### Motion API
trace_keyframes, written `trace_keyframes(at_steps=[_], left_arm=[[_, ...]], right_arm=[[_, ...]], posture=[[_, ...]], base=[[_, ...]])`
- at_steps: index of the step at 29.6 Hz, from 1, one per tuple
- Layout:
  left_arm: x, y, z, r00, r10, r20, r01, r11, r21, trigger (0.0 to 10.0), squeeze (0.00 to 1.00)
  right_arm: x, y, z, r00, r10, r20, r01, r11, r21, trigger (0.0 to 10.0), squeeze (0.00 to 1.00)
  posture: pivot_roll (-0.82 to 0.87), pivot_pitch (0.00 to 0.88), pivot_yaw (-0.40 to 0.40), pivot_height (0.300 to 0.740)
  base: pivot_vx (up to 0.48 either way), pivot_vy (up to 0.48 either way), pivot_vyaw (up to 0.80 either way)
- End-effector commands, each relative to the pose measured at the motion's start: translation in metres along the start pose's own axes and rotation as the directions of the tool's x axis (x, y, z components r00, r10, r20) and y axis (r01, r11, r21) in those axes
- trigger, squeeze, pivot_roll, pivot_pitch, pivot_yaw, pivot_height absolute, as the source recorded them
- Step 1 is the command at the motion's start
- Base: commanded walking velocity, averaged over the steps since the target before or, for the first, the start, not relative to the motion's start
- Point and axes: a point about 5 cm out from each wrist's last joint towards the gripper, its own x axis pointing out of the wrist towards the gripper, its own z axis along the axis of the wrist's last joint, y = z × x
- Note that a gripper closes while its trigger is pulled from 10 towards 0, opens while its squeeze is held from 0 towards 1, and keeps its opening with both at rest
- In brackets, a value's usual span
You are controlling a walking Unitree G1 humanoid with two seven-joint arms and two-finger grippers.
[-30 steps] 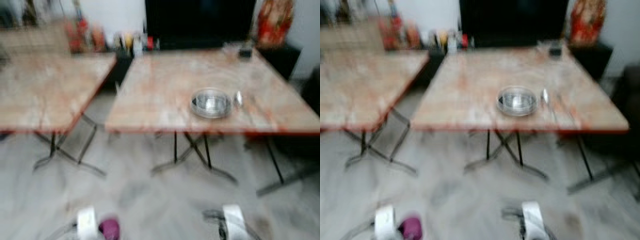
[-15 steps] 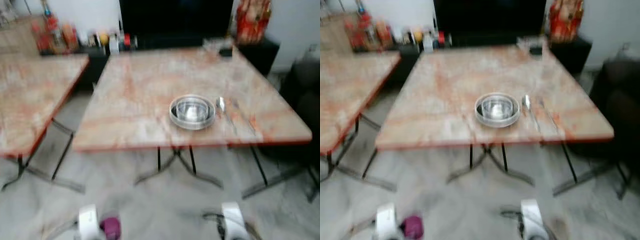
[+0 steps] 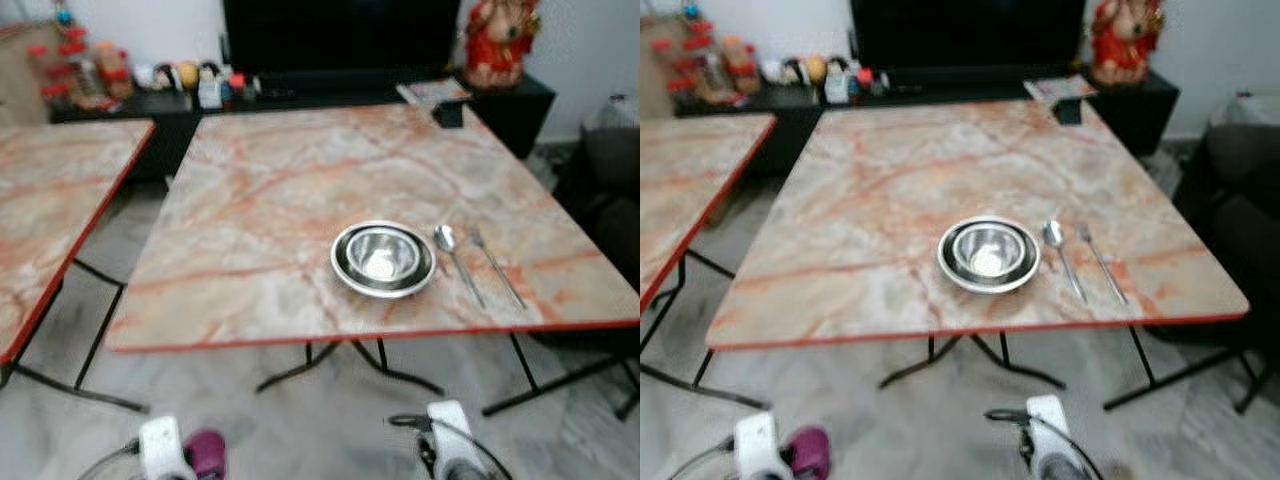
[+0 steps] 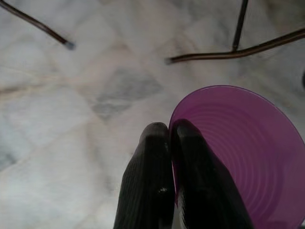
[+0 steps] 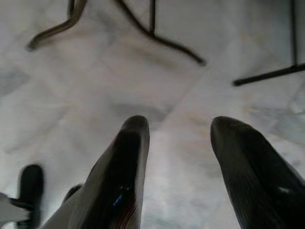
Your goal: Setting the table
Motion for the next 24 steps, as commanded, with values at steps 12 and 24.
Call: trace_keyframes(at_steps=[12, 24], left_arm=[[-0.0016, 0.0162, -0.0015, 0.999, 0.04, -0.009, -0.04, 0.999, 0.033, 10.0, 0.0], [-0.0007, 0.017, 0.0027, 0.999, 0.047, 0.01, -0.047, 0.998, 0.029, 10.0, 0.0]], right_arm=[[0.0011, 0.0133, 0.0043, 0.999, 0.032, 0.01, -0.032, 0.999, 0.004, 10.0, 0.0], [0.0008, 0.0129, 0.0032, 0.999, 0.034, 0.007, -0.034, 0.999, 0.001, 10.0, 0.0]], posture=[[0.01, 0.0, 0.01, 0.74], [0.01, 0.0, 0.006, 0.74]], base=[[0.0, -0.195, 0.0], [0.0, -0.404, 0.0]])
